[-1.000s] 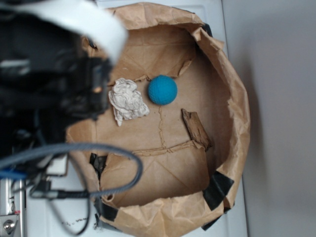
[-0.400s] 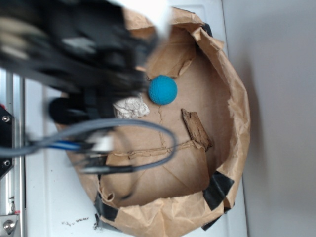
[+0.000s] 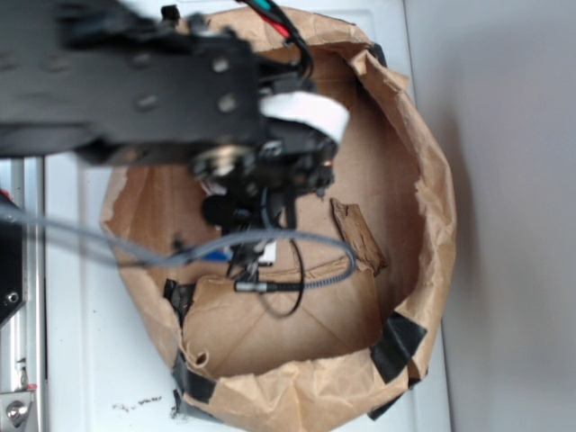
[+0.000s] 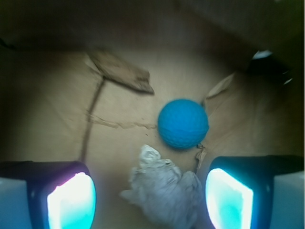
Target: Grab the white paper.
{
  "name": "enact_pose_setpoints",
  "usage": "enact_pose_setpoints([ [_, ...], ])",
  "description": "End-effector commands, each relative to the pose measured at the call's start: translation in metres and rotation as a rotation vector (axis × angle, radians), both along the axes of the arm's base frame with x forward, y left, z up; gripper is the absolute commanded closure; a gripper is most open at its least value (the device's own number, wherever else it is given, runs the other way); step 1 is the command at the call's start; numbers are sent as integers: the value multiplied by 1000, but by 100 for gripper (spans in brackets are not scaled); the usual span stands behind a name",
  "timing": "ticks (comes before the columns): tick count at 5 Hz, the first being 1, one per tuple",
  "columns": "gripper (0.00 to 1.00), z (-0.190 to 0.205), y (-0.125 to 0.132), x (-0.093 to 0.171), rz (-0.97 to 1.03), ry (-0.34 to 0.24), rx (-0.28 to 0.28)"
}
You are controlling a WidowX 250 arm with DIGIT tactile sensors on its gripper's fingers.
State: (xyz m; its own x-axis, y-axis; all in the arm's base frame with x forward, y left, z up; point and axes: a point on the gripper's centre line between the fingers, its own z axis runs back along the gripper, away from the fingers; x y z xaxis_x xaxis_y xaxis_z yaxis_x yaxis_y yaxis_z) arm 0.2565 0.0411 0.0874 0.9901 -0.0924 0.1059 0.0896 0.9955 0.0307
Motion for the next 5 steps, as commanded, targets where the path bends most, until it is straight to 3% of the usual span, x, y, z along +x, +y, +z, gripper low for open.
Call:
enact_pose_setpoints([
  [1, 0, -13, 30, 6, -3, -61, -14],
  [2, 0, -39, 32, 7, 8, -43, 38],
  [3, 100, -52, 31, -6, 13, -45, 49],
  [5, 100, -43, 35, -17, 70, -114, 29],
])
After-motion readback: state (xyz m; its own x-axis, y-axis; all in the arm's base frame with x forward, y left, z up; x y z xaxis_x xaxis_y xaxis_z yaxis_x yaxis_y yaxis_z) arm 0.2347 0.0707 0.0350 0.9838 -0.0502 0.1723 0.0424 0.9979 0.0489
